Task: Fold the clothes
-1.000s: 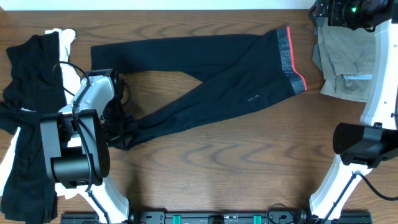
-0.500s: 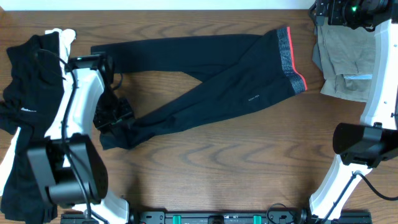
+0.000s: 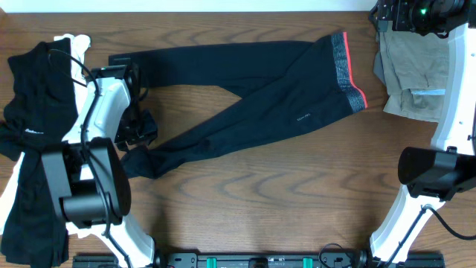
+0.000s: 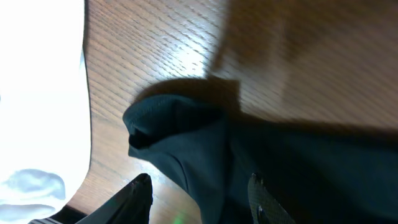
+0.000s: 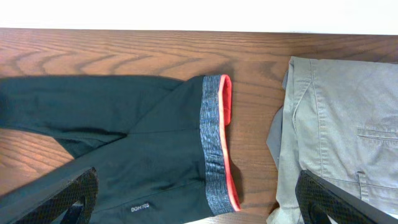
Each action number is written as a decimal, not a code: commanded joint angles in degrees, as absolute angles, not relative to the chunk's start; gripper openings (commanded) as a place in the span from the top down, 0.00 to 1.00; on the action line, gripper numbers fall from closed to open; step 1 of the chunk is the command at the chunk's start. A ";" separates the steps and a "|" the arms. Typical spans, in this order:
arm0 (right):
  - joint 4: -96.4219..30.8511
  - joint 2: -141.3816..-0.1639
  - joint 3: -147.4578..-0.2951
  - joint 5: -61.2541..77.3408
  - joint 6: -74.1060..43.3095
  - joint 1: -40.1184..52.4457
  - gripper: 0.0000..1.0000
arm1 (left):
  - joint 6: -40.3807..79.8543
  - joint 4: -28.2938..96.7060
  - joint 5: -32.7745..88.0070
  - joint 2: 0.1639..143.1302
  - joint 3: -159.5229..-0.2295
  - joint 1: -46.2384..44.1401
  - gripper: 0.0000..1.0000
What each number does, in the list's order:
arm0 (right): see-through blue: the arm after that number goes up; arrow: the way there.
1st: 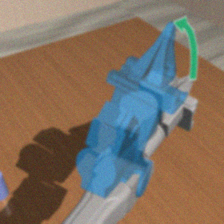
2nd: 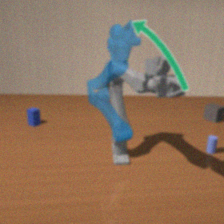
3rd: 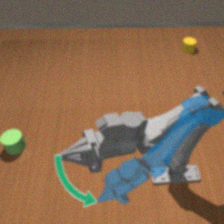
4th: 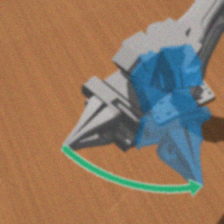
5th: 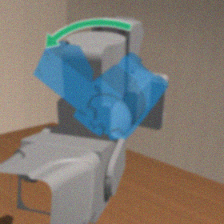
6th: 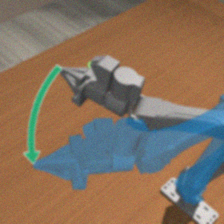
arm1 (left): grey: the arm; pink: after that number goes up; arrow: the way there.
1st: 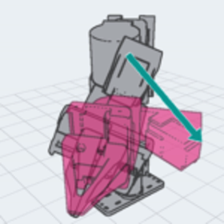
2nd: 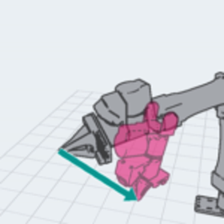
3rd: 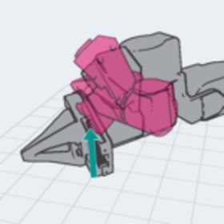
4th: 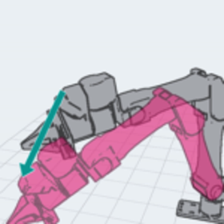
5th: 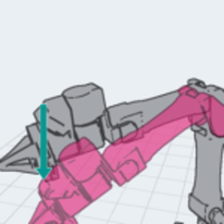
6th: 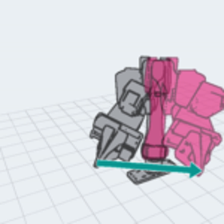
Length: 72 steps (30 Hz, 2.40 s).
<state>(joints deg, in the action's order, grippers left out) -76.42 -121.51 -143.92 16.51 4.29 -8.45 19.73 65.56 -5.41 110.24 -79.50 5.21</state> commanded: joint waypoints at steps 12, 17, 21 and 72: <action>-76.82 -121.64 -143.83 16.93 5.45 -8.84 0.01 | 20.84 61.67 -8.45 117.05 -79.09 5.54 0.48; -76.79 -121.64 -143.83 16.91 5.48 -8.84 0.01 | 20.86 60.18 -8.45 118.52 -79.09 5.54 0.55; -77.03 -121.64 -143.83 16.91 5.91 -8.84 0.01 | 20.86 60.10 -8.45 118.96 -79.09 5.54 0.93; -85.56 -121.82 -143.74 16.97 5.85 -8.95 0.01 | 18.68 71.59 -8.40 117.97 -79.29 23.70 0.83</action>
